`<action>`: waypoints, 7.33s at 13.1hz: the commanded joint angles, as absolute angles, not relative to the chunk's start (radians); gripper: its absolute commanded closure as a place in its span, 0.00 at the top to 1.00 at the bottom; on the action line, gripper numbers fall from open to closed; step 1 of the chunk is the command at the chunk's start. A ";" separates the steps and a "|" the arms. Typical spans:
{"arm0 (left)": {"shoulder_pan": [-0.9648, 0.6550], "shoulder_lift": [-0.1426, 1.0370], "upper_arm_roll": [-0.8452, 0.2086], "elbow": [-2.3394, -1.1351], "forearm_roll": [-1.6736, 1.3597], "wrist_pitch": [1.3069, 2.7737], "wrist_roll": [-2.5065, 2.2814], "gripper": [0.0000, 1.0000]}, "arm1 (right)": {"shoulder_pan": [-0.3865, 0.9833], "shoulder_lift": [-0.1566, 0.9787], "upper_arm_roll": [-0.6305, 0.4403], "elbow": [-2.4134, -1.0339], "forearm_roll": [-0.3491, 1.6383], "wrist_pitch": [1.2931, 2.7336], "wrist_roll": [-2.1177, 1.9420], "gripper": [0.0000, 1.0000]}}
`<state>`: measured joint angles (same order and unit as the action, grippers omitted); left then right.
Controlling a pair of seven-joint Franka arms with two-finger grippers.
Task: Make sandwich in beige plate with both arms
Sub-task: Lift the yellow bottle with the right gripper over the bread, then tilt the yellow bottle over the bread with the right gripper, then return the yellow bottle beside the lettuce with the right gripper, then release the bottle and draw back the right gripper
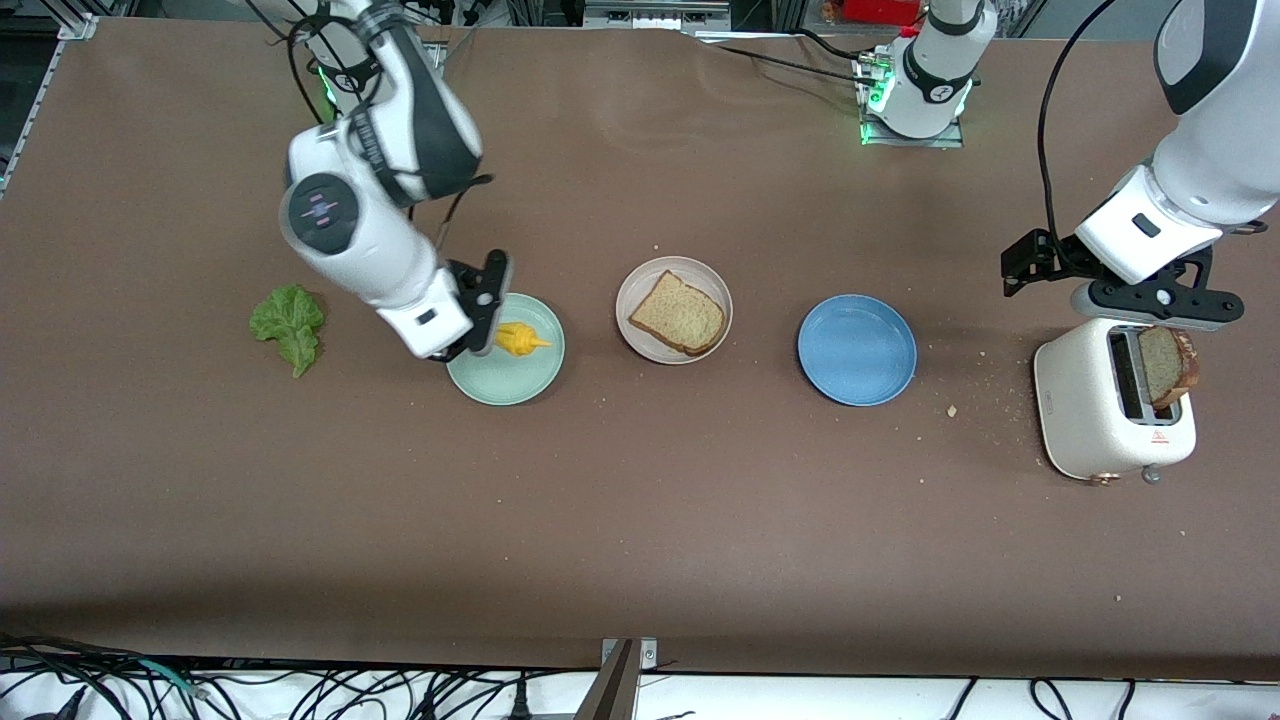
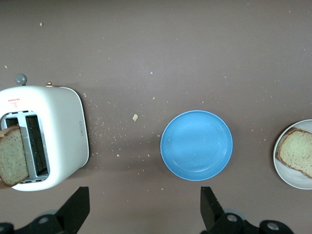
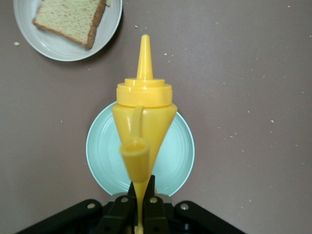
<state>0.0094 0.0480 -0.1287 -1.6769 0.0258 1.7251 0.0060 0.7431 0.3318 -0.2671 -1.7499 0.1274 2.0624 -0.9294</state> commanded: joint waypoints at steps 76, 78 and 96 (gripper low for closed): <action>0.003 0.081 -0.127 -1.525 0.021 1.563 -0.005 1.00 | 0.089 0.902 -0.508 -1.859 1.348 1.197 -2.579 0.66; 0.005 0.081 -0.127 -1.523 0.023 1.563 0.000 1.00 | 0.089 0.902 -0.508 -1.859 1.347 1.198 -2.557 0.86; 0.044 0.083 -0.127 -1.516 0.008 1.539 0.006 1.00 | 0.060 0.848 -0.719 -1.293 1.141 0.931 -1.621 0.98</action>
